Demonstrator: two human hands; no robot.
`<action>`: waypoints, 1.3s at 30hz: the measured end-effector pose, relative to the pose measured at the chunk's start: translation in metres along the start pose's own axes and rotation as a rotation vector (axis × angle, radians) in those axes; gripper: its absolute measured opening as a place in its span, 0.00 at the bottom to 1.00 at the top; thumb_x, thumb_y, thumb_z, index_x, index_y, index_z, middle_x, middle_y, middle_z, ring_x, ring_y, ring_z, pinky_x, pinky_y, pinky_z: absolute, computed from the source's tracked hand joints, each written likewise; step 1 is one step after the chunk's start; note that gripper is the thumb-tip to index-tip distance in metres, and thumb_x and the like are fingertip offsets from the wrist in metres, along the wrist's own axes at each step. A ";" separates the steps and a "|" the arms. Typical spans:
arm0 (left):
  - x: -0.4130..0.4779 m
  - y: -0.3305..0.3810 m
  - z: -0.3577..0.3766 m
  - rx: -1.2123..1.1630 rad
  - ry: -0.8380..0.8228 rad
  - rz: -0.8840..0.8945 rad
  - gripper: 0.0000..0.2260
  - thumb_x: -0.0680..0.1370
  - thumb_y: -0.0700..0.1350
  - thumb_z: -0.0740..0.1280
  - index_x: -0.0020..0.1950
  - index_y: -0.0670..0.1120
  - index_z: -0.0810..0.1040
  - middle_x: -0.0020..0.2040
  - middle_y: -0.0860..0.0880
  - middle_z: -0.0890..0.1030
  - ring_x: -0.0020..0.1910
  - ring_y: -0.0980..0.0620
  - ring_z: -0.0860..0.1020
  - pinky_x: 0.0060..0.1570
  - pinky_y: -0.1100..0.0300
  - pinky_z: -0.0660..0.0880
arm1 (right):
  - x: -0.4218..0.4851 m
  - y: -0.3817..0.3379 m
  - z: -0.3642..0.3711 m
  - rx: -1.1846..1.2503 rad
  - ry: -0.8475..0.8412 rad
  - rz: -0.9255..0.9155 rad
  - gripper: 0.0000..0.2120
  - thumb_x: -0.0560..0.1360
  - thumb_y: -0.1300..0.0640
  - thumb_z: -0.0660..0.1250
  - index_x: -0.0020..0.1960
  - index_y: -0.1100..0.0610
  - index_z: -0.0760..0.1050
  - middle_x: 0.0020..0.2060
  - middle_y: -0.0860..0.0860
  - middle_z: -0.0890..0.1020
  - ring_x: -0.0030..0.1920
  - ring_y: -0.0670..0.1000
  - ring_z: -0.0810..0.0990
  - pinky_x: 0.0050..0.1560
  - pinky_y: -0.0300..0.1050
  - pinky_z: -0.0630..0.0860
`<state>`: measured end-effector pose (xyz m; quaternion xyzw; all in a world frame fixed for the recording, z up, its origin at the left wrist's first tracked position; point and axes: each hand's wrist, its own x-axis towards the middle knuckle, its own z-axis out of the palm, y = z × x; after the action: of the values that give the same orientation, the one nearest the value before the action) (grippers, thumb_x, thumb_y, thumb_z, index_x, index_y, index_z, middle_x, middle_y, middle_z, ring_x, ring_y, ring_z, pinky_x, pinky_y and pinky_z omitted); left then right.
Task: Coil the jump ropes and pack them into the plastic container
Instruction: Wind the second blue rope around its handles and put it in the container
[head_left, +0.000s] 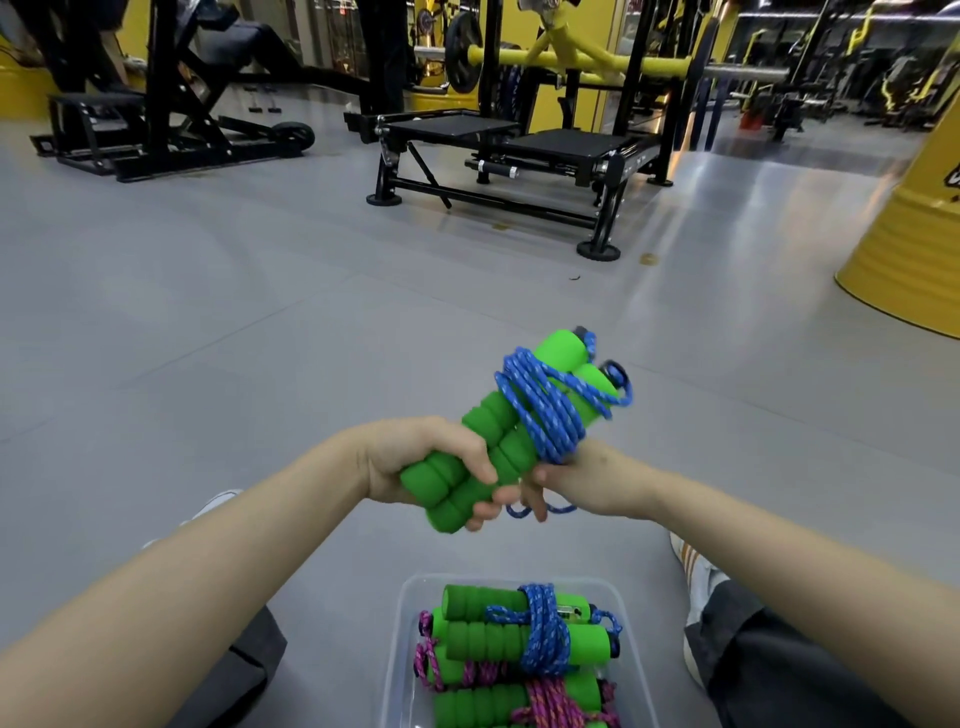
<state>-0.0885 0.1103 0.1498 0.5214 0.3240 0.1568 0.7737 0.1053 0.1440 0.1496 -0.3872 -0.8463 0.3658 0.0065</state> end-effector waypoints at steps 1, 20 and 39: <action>-0.001 -0.001 -0.003 -0.053 0.069 0.024 0.17 0.65 0.42 0.64 0.53 0.41 0.73 0.37 0.49 0.75 0.32 0.53 0.73 0.38 0.60 0.72 | 0.003 -0.002 0.003 0.079 0.034 -0.035 0.15 0.79 0.56 0.56 0.37 0.56 0.74 0.34 0.51 0.82 0.41 0.46 0.76 0.51 0.35 0.71; -0.008 -0.008 -0.027 -0.304 0.748 0.080 0.16 0.63 0.42 0.64 0.50 0.40 0.75 0.34 0.47 0.75 0.29 0.51 0.74 0.31 0.61 0.75 | 0.008 -0.002 -0.012 0.562 0.486 -0.087 0.10 0.75 0.58 0.65 0.35 0.57 0.75 0.41 0.47 0.77 0.36 0.42 0.77 0.44 0.31 0.72; 0.005 -0.012 -0.029 -0.328 0.862 -0.017 0.06 0.74 0.41 0.61 0.47 0.40 0.73 0.33 0.47 0.75 0.26 0.52 0.74 0.29 0.64 0.74 | 0.018 0.009 -0.010 0.660 0.857 0.133 0.07 0.72 0.67 0.66 0.39 0.57 0.75 0.32 0.55 0.74 0.25 0.49 0.73 0.23 0.36 0.73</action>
<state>-0.1053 0.1285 0.1305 0.2765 0.5913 0.4020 0.6421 0.1011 0.1657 0.1462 -0.5317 -0.5818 0.4210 0.4489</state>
